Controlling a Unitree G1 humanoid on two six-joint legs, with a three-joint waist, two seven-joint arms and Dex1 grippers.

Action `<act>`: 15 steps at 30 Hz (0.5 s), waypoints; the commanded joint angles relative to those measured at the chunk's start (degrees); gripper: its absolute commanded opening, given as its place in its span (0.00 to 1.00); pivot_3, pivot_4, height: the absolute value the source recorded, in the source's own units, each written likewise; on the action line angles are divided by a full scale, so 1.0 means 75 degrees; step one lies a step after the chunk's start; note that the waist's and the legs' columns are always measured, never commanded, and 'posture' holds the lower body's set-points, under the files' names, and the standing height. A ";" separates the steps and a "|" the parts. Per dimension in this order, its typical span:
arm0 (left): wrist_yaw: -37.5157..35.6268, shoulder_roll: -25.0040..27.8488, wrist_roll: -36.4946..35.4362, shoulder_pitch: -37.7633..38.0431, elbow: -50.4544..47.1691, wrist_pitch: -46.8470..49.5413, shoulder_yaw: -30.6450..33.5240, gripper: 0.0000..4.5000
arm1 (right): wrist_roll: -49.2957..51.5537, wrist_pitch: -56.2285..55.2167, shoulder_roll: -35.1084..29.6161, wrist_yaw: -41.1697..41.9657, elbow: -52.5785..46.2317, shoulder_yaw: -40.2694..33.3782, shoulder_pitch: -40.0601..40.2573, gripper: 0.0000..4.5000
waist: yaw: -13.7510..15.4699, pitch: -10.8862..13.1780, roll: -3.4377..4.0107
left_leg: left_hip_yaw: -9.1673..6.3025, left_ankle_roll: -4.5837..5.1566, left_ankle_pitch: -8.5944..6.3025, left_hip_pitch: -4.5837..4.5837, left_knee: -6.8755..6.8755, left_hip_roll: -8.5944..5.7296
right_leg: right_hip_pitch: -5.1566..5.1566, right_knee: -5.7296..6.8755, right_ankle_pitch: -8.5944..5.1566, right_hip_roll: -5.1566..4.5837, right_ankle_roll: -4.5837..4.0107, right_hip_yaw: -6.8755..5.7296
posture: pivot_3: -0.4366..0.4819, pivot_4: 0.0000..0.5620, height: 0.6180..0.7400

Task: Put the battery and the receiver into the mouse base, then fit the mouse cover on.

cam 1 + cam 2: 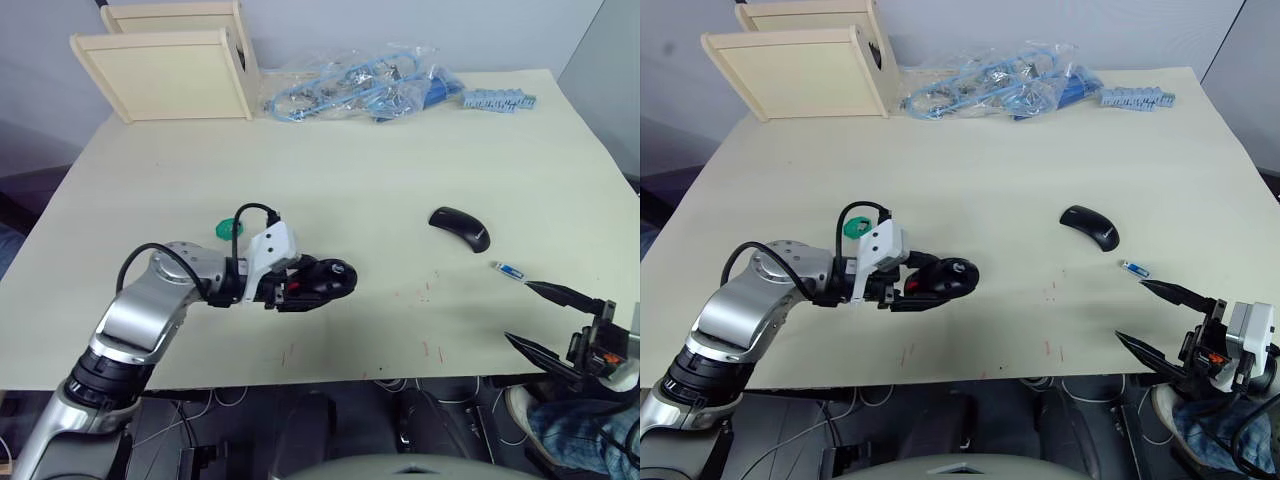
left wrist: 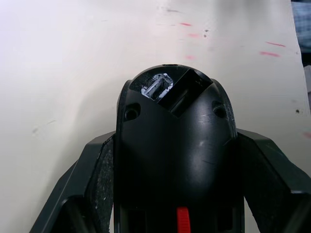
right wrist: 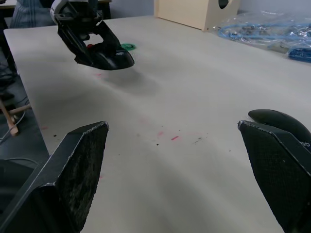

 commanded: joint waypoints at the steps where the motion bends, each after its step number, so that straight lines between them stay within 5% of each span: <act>1: 0.0289 -0.0090 0.0078 -0.0024 -0.0505 0.0109 -0.0227 0.66 | 0.0246 0.0096 -0.0181 0.0105 -0.0088 -0.0242 -0.0009 1.00 | 0.0000 0.0000 0.0000 | -0.0001 0.0000 0.0000 -0.0001 0.0000 0.0000 | 0.0000 0.0000 0.0000 0.0000 0.0000 -0.0001 | 0.48 0.27 1.00; 15: 0.0605 -0.0242 0.1148 -0.0240 -0.0442 -0.0444 -0.1593 0.66 | 0.0525 0.0642 -0.0921 0.0527 -0.0072 -0.0395 -0.0218 1.00 | 0.0002 0.0000 -0.0001 | -0.0001 0.0000 0.0000 -0.0001 0.0000 -0.0001 | 0.0000 -0.0001 0.0000 0.0002 0.0000 0.0000 | 0.48 0.27 1.00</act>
